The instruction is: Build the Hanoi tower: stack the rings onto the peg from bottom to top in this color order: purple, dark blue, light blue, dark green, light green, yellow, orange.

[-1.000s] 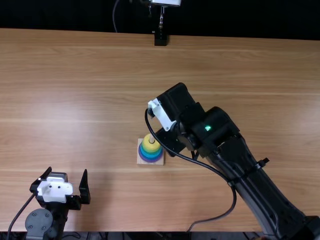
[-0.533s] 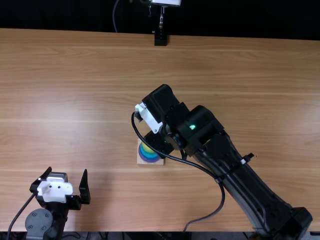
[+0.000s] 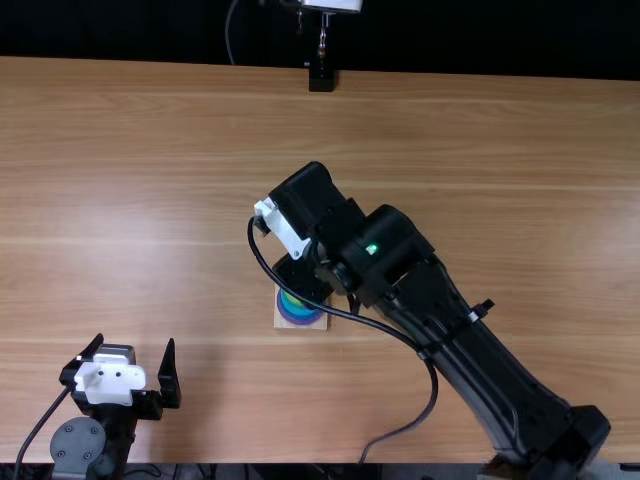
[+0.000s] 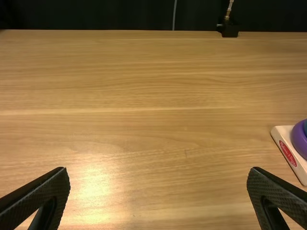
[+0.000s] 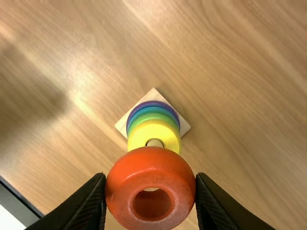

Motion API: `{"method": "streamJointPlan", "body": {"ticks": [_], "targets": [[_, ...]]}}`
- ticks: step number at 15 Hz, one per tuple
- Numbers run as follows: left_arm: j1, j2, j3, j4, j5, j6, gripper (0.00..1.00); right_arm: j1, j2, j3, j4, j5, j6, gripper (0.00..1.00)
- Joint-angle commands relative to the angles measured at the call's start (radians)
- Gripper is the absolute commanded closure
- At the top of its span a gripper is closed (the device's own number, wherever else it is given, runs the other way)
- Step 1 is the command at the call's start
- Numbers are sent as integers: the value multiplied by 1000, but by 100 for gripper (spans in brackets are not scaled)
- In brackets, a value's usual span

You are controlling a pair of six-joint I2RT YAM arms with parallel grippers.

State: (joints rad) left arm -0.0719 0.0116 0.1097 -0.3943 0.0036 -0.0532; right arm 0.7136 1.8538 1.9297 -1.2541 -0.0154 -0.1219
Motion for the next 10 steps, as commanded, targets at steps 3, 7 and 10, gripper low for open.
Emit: {"method": "streamJointPlan", "body": {"ticks": [3,7,10], "targets": [[4,-12,-110,-75,-5,7,0,9,33,34,-1,-8,0,100],[4,-12,-110,-75,-5,9,0,7,47,26,-4,-8,-3,100],[4,-12,-110,-75,-5,7,0,3,47,25,-2,-8,-7,100]]}}
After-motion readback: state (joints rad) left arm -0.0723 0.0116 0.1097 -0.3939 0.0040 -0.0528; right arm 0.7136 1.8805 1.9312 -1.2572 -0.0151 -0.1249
